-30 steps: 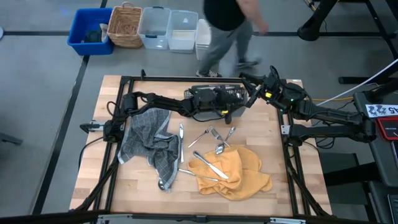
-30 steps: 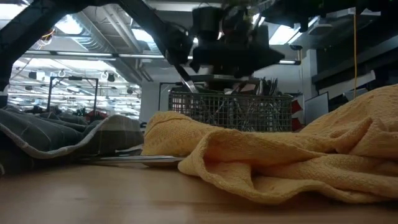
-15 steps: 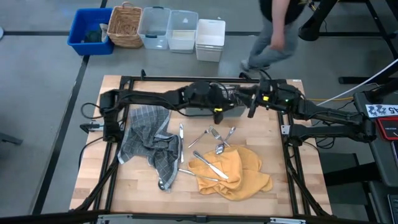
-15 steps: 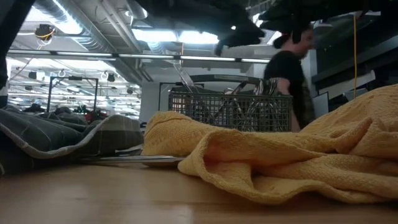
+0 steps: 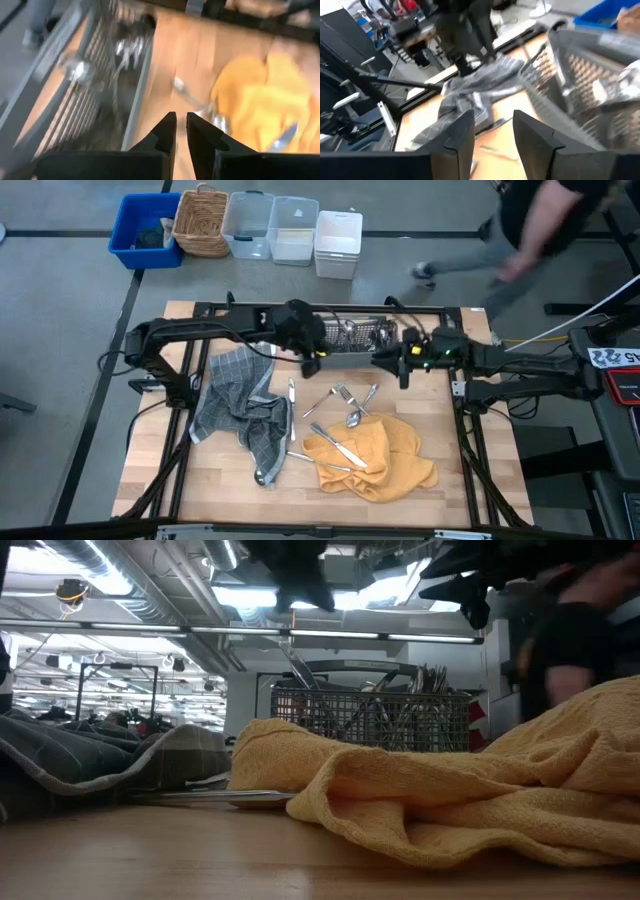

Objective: Sort silverware
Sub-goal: Put the silver fork into the gray silverware basket

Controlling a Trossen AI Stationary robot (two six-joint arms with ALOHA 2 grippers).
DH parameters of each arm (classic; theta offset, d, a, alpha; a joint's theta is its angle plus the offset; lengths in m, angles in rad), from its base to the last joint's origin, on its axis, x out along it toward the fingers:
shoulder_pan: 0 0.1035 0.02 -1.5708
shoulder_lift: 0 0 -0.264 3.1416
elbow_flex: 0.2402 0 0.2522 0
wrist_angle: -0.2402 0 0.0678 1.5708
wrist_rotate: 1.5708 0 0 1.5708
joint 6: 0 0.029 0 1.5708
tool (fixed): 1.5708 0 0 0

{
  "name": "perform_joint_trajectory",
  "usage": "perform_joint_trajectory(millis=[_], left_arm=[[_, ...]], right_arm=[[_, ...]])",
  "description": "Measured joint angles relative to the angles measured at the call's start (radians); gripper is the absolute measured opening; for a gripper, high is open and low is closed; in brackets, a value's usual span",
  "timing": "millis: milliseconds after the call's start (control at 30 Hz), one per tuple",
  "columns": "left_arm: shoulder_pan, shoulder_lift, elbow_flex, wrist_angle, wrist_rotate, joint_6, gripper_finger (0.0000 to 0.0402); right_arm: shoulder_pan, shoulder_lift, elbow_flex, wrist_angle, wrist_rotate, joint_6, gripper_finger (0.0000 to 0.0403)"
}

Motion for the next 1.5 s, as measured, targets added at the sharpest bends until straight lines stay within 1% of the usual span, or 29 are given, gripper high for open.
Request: perform_joint_trajectory(millis=[167,267,367,500,633,767,1067,1367,1500], left_arm=[[0.002,-0.072,-0.001,-0.196,-0.005,0.084,0.0029],[0.001,-0.11,-0.001,-0.299,-0.004,0.14,0.003],[0.002,-0.151,-0.001,-0.388,-0.004,0.182,0.003],[0.003,-0.214,-0.001,-0.474,-0.004,0.21,0.003],[0.002,-0.276,-0.001,-0.513,-0.004,0.209,0.003],[0.002,-0.336,-0.001,-0.543,-0.004,0.205,0.0031],[0.002,-0.449,-0.001,-0.583,-0.004,0.189,0.0031],[0.002,-0.518,-0.001,-0.585,-0.004,0.183,0.0031],[0.002,-0.534,-0.001,-0.587,-0.004,0.183,0.0031]], right_arm=[[0.124,0.113,0.0,0.001,0.142,0.116,0.0136],[0.183,0.202,0.0,0.001,0.193,0.221,0.0136],[0.232,0.296,0.0,0.0,0.207,0.32,0.0136],[0.276,0.422,0.0,-0.008,0.208,0.39,0.0136],[0.288,0.528,0.0,-0.007,0.208,0.427,0.0136],[0.288,0.606,0.0,-0.004,0.208,0.432,0.0136],[0.288,0.695,0.0,-0.013,0.215,0.431,0.0136],[0.287,0.7,0.0,-0.082,0.247,0.42,0.0136],[0.287,0.718,0.002,-0.079,0.253,0.393,0.0136]])
